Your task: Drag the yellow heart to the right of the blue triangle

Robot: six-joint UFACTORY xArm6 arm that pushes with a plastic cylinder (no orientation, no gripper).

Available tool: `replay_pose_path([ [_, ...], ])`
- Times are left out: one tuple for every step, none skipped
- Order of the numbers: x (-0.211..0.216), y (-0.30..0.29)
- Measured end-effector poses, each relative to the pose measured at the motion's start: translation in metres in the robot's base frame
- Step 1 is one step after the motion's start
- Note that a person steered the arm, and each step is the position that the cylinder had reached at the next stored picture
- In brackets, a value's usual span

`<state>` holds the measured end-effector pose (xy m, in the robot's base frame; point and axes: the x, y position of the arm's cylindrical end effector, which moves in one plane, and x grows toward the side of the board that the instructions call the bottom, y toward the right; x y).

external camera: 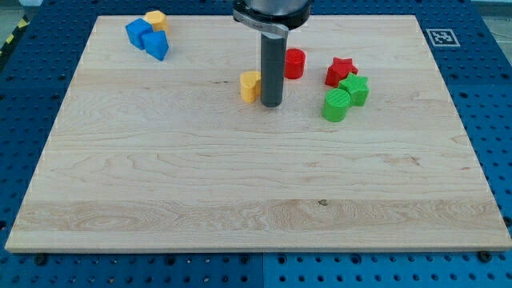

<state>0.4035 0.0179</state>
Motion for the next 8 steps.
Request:
replay_pose_path([
  [-0.005,-0.022],
  [-0.024,-0.030],
  [-0.025,-0.030],
  [-0.027,-0.034],
  [-0.035,-0.049],
  [-0.057,-0.052],
  [-0.062,-0.052],
  [-0.062,-0.063],
])
